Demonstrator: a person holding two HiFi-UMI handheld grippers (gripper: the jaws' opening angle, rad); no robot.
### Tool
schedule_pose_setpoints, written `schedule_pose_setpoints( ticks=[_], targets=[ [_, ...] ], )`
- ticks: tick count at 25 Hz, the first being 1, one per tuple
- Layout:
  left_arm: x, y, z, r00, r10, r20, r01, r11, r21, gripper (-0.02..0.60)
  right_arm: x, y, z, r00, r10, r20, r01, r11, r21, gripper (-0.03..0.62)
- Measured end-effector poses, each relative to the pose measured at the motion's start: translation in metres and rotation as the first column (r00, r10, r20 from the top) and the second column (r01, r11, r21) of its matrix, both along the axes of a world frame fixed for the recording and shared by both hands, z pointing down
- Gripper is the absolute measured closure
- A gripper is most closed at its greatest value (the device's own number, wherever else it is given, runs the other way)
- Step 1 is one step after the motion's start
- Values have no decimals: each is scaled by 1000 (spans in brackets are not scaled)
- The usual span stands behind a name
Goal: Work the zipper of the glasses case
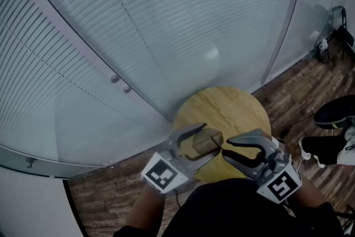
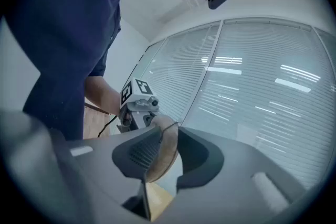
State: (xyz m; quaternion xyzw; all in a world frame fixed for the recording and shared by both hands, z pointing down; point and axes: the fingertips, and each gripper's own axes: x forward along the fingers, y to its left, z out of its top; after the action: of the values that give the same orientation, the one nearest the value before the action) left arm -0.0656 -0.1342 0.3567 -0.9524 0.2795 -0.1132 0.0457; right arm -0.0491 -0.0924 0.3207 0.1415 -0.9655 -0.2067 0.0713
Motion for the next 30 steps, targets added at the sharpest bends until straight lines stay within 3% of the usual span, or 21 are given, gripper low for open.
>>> schedule_pose_setpoints(
  ticks=[1,4,6,8,12,14,16,18,21,23,26,30],
  targets=[
    [0,1,4,1000,3,16,-3,1000,1,276,1,0,-2,1000,1,13,-1,1000,17,506],
    [-1,3,8,999,10,32,-9,1000,-5,276,-4,0,6,999,-2,-42,5,998,56,520],
    [0,5,8,999,17,44,-17,1000,-8,276,-5,-1,10,998,9,-55,-7,999,36,520],
    [0,6,11,998,21,53,-21,1000,-11,276,-4,-2,8,1000,11,-28,-11,1000,14,577],
    [-6,7,18,997,31,77,-28,999,-35,276,-4,-7,-2,1000,7,18,-7,1000,-21,580],
    [-4,11,13,997,59,41,-57,998,-39,278,-4,-9,-8,999,-1,46,3,999,-47,580],
    [1,18,-2,991,92,-93,-98,993,-61,278,-3,-9,-18,995,-32,94,40,996,-80,580],
    [3,26,-13,968,112,-225,-143,982,-123,278,-5,-6,-29,987,-77,142,91,991,-98,580],
    [5,34,-18,933,153,-325,-219,959,-178,279,-5,0,-38,978,-133,159,149,984,-94,582],
    [5,37,-20,900,195,-390,-281,943,-177,282,-4,1,-41,974,-154,164,171,980,-101,582],
    [3,40,-25,835,249,-490,-365,918,-156,287,-5,-1,-48,967,-175,186,198,973,-115,582],
    [3,43,-32,723,247,-645,-443,883,-158,288,-7,1,-51,959,-191,209,219,968,-122,582]
  ],
)
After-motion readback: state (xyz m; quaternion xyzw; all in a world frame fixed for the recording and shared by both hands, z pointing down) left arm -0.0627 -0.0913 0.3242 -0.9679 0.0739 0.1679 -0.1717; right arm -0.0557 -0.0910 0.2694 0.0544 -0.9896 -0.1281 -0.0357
